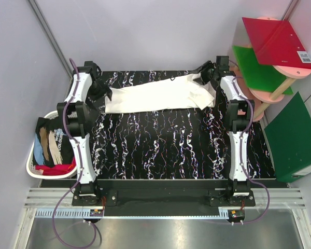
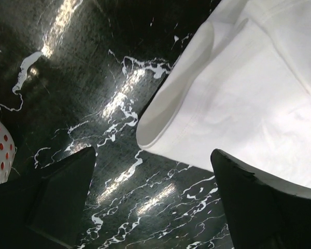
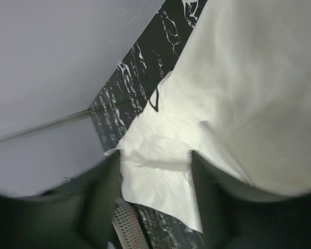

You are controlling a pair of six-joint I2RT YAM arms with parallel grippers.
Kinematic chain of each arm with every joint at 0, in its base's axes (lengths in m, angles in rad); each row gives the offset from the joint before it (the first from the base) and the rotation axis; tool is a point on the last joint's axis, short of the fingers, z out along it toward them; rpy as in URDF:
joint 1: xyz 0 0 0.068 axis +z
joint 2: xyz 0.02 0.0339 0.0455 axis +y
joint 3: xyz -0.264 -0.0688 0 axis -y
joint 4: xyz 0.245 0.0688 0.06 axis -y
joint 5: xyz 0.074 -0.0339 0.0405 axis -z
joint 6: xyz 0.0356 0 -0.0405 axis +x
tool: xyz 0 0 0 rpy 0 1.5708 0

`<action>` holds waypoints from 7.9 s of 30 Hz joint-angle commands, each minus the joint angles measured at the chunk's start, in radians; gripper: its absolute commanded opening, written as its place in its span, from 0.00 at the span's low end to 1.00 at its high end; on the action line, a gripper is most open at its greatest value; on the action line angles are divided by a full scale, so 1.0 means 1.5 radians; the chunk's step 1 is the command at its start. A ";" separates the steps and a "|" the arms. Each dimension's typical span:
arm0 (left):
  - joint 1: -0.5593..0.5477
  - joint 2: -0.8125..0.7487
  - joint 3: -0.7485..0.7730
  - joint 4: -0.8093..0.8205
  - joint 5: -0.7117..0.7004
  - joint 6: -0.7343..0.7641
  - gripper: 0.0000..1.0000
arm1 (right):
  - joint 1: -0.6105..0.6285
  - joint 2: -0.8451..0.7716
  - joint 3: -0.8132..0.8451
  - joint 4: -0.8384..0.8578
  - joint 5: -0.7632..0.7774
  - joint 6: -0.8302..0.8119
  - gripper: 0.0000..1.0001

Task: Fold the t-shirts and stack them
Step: Fold the other side of the tshirt into a rectangle, then rotate the tshirt 90 degrees

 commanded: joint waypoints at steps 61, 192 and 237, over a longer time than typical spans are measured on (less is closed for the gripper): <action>-0.080 -0.262 -0.305 0.101 0.026 0.084 0.99 | 0.119 -0.251 -0.300 -0.144 0.665 -0.492 0.01; -0.189 -0.270 -0.633 0.136 0.207 0.054 0.00 | -0.010 -0.268 -0.644 0.296 0.050 0.317 0.97; -0.219 -0.379 -0.343 0.066 0.108 0.104 0.99 | 0.033 -0.272 -0.524 0.061 0.203 0.095 0.62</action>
